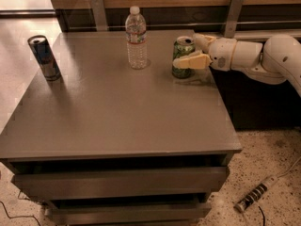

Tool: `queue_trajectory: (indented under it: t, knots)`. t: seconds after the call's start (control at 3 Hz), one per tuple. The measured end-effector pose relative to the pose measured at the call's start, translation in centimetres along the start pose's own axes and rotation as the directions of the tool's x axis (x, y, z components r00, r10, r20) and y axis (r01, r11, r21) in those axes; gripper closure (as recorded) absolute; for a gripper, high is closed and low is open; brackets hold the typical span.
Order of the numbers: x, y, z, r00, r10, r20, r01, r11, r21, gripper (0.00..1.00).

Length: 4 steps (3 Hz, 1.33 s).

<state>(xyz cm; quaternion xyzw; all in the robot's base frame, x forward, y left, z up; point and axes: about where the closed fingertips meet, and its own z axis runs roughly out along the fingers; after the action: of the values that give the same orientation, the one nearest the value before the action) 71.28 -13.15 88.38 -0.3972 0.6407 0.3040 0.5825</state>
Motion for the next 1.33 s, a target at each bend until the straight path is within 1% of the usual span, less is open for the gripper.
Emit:
queue_trajectory:
  t: [0.33,1.0,1.33]
  knots:
    - [-0.11,0.28,0.59,1.0,-0.002,0.003,0.002,0.9999,-0.01,0.47]
    - [-0.17,0.57,1.13,1.0,-0.002,0.005,0.002,0.9998,-0.02,0.94]
    - [-0.19,0.66,1.3,1.0,-0.001,0.005,0.002,0.9997,-0.023,1.0]
